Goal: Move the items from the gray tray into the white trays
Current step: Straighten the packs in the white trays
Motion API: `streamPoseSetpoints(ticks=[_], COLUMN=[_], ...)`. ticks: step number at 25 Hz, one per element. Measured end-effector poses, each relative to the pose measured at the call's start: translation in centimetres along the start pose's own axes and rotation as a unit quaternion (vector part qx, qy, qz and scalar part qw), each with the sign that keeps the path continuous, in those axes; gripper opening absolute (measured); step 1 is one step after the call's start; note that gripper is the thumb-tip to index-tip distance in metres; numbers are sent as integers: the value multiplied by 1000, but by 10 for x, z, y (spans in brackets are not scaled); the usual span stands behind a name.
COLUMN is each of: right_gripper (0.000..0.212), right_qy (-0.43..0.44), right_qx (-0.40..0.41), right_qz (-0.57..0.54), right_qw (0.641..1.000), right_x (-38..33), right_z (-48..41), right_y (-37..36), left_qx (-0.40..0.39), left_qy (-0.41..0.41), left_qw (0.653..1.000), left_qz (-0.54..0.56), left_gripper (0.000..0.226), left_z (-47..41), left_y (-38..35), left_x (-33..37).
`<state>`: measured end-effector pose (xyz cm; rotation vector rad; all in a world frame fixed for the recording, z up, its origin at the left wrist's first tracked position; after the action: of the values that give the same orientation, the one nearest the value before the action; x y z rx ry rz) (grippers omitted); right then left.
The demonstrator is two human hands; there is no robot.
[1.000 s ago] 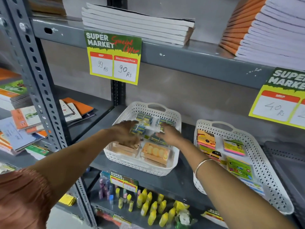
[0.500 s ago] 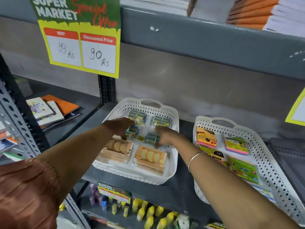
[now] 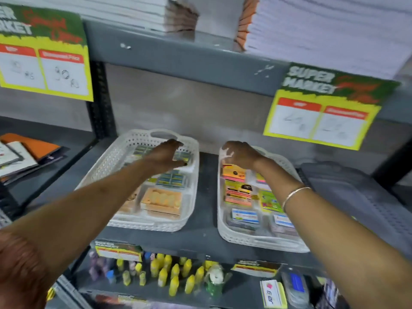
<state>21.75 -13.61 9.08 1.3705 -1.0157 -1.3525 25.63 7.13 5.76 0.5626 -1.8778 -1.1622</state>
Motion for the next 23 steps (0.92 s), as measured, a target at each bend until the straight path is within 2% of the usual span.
streamPoseSetpoints(ticks=[3,5,9,12,17,23], right_gripper=[37,38,67,71,71,69], right_qy=[-49,-49,-34,-31,-21,-23], right_qx=[-66,-116,-229,-212,-171,-165], right_qz=[-3,38,85,107,111,125], right_qw=[997,991,969,971,979,978], right_x=[57,80,111,127,136,142], right_z=[50,83,127,135,137,144], right_y=[6,-2,-42,-69,-75,-68], left_qx=[13,-64,-248,-282,-259,-256], left_qy=[-91,-130,-151,-135,-120,-119], left_qw=[995,989,952,941,949,949], left_qz=[38,21,-99,-127,-133,-137], left_gripper=[51,58,77,67,59,57], left_z=[8,17,30,33,32,32], left_y=[-26,-60,-126,-147,-149,-150], left_x=[86,132,171,166,162,163])
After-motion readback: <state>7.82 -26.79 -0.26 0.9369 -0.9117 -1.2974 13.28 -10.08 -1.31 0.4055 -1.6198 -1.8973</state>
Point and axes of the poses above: each hand's wrist, its own z-axis away from the middle knuckle, its own y-axis out of the back of the hand, x = y × z, the point moved 5 cm from there along -z, towards the middle knuckle, and after that the axes turned 4 degrees about z, right-handed, at the moved point
